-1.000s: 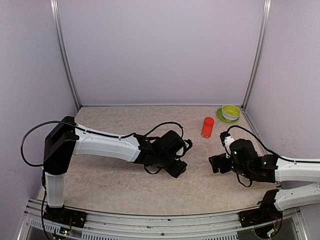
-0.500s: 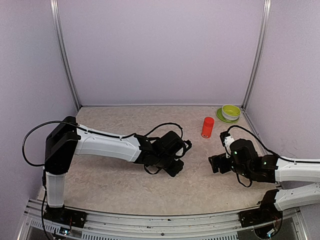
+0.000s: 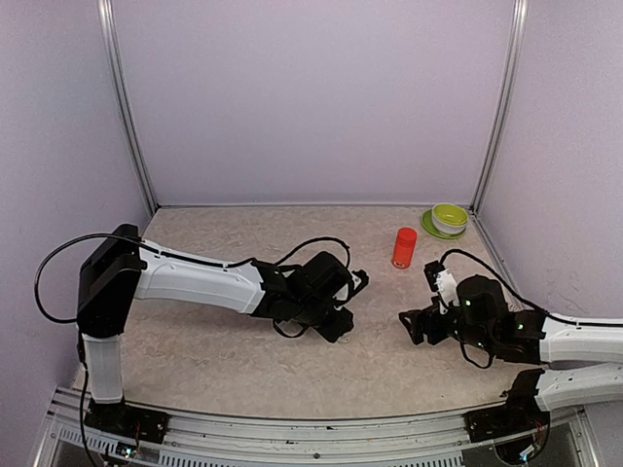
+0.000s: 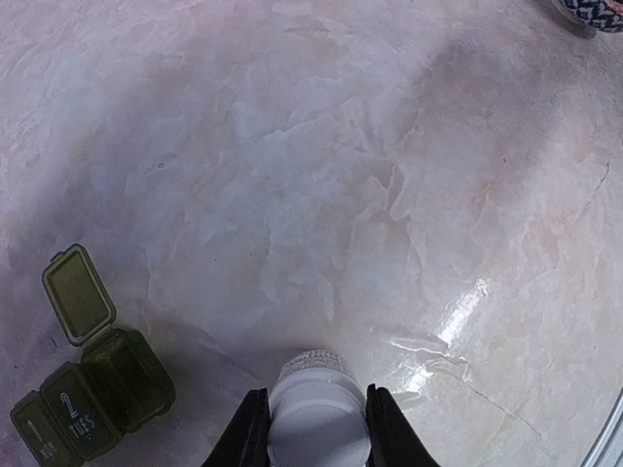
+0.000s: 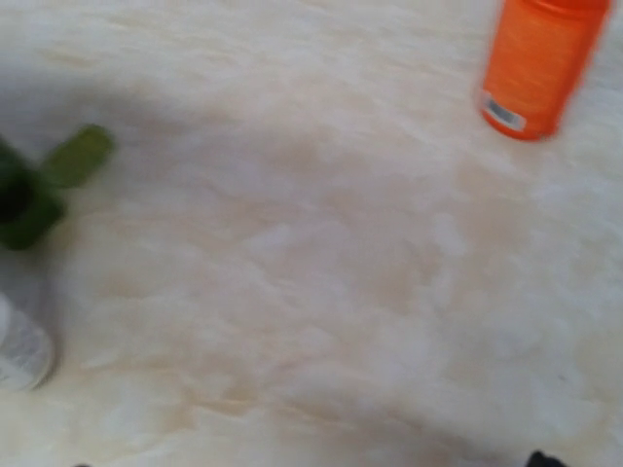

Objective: Sort the pills into containers
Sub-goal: Pick up the pill bottle from the center of the board, then pass from the left arm to the right

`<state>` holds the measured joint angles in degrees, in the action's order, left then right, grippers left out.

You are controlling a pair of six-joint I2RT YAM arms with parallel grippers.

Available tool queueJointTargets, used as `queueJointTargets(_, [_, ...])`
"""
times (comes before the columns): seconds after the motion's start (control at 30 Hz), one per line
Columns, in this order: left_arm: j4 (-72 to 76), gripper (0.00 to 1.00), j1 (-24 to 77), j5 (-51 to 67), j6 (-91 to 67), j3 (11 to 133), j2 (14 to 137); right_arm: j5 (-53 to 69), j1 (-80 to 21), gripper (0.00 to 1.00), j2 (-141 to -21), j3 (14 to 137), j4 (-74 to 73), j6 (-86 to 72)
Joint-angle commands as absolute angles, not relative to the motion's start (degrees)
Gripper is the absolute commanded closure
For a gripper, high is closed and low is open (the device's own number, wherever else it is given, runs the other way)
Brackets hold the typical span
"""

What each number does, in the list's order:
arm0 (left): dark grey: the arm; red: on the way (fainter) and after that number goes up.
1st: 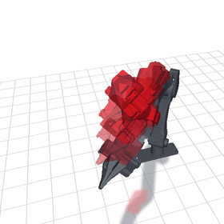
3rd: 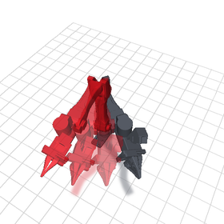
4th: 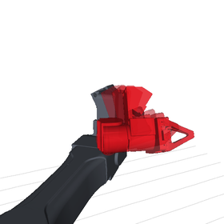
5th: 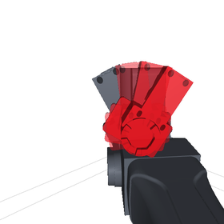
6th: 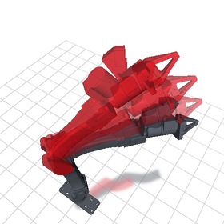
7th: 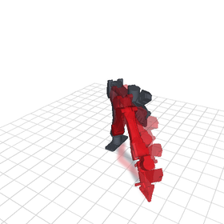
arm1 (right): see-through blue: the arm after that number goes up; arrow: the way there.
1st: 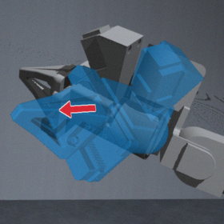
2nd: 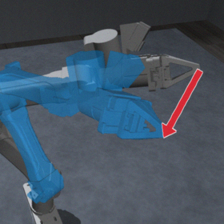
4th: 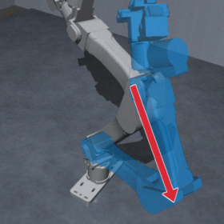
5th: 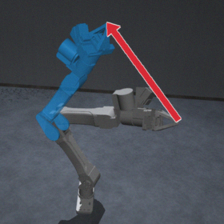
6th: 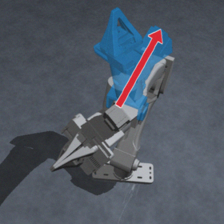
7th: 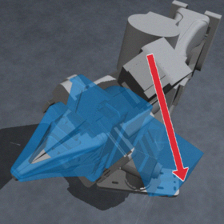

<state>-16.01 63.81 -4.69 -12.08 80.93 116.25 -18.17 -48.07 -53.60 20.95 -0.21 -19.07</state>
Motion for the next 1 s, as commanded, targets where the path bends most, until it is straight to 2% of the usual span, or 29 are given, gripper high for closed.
queueJointTargets(0.0, [-10.8,0.91,62.4,-0.6,-12.6,77.6,109.4,-9.3,-47.7,0.05,-48.7,18.2,7.8,-14.5])
queueJointTargets(0.23, [-3.1,0.92,61.0,5.3,-13.6,70.2,102.3,4.2,-47.7,0.04,-44.0,14.8,16.7,-11.2])
queueJointTargets(0.67, [13.4,0.92,60.5,19.3,-14.4,60.2,93.2,19.4,-47.8,0.0,-48.0,14.2,29.8,-14.0])
queueJointTargets(0.97, [22.2,0.93,61.8,24.0,-14.5,56.5,90.2,28.0,-48.2,0.08,-53.1,14.7,37.7,-16.6])
